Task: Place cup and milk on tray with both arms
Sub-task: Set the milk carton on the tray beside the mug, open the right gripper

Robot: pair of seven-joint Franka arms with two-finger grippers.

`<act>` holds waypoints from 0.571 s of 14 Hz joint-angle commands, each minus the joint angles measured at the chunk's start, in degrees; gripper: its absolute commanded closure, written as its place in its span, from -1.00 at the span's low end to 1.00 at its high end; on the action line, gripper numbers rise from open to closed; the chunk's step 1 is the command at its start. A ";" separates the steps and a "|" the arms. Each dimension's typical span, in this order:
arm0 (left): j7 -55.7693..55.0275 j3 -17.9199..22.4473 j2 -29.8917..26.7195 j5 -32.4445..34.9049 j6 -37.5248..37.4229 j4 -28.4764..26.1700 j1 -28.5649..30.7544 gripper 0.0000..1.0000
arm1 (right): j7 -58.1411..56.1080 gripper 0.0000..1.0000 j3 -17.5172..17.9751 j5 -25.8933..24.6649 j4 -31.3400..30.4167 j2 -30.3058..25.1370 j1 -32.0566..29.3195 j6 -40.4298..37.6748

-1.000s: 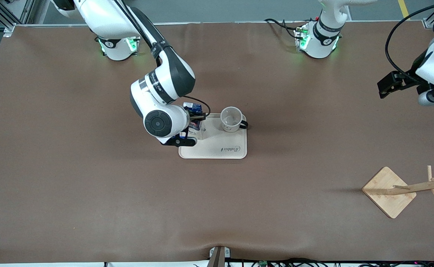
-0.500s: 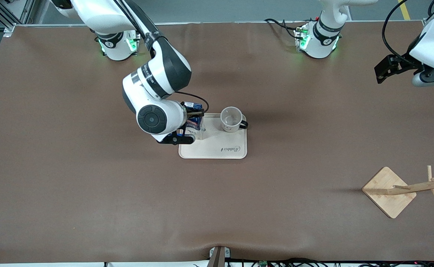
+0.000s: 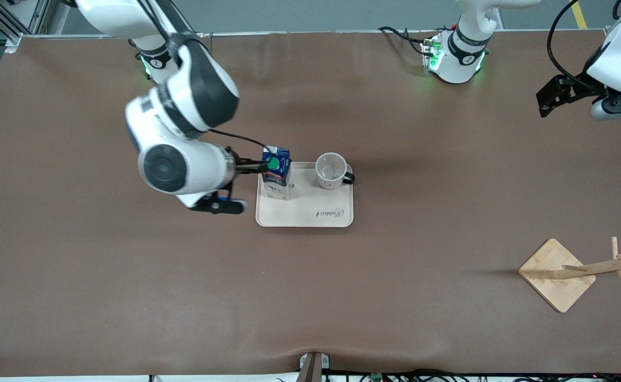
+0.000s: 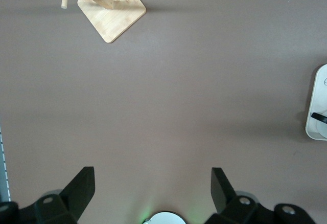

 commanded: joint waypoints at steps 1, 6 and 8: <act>1.14 0.60 -1.40 -3.29 0.71 -1.31 -0.13 -1.00 | -0.64 -1.00 -2.12 -2.34 3.80 -1.75 -2.19 -3.42; 0.96 0.86 -0.87 -3.74 0.97 -1.31 0.04 -1.00 | -3.44 -1.00 -2.30 -5.05 4.78 -5.52 -8.17 -4.57; 0.96 0.86 0.35 -3.74 1.32 -0.52 0.57 -1.00 | -4.94 -1.00 -2.13 -8.31 2.94 -9.21 -10.19 -4.40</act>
